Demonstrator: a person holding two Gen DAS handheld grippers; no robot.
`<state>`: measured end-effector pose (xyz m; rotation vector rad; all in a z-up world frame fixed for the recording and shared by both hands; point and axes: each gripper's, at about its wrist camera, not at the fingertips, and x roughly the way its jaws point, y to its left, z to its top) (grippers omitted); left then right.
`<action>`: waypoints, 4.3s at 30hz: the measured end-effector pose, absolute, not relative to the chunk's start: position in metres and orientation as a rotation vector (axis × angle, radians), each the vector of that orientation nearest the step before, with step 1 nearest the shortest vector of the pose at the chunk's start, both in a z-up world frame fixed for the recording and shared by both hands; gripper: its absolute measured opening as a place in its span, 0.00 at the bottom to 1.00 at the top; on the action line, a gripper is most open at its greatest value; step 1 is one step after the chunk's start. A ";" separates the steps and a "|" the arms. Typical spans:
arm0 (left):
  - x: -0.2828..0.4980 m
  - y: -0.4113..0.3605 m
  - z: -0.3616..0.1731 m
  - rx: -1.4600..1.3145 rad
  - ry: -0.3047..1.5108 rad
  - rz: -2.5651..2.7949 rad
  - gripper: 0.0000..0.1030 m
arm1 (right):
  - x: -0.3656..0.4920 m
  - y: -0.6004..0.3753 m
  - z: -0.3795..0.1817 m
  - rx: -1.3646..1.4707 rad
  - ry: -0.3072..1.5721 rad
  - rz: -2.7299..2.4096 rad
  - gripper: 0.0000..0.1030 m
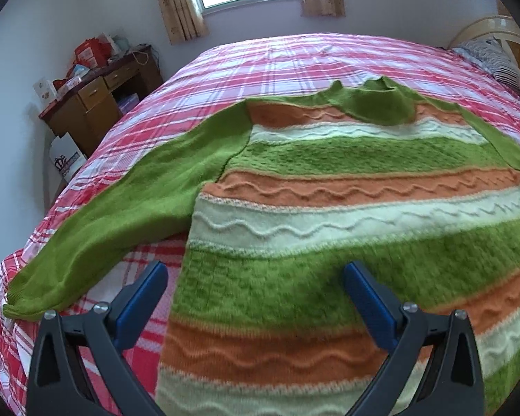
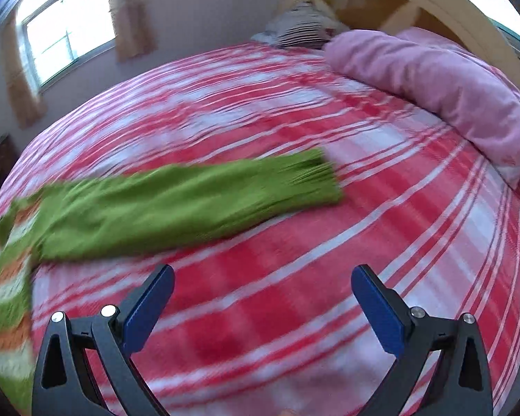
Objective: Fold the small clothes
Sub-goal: 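Move the right tool to the sweater sleeve cuff and close on it, then lift the cuff with the right tool and carry it across the sweater body, then lay the sleeve across the sweater body and open the right tool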
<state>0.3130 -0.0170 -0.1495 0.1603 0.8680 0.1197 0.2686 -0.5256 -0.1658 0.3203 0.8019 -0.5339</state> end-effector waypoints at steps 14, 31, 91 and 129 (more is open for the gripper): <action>0.324 -0.017 -0.161 0.122 0.888 0.130 1.00 | 0.320 -0.607 -0.175 0.427 0.824 -0.584 0.80; 0.320 -0.006 -0.155 0.044 0.886 0.084 1.00 | 0.329 -0.563 -0.123 0.412 0.758 -0.369 0.17; 0.290 0.045 -0.167 -0.115 0.819 0.029 1.00 | 0.489 -0.028 -0.144 0.174 0.837 0.512 0.67; 0.345 0.036 -0.161 0.095 0.875 0.218 1.00 | 0.448 -0.077 -0.164 -0.165 0.892 0.285 0.68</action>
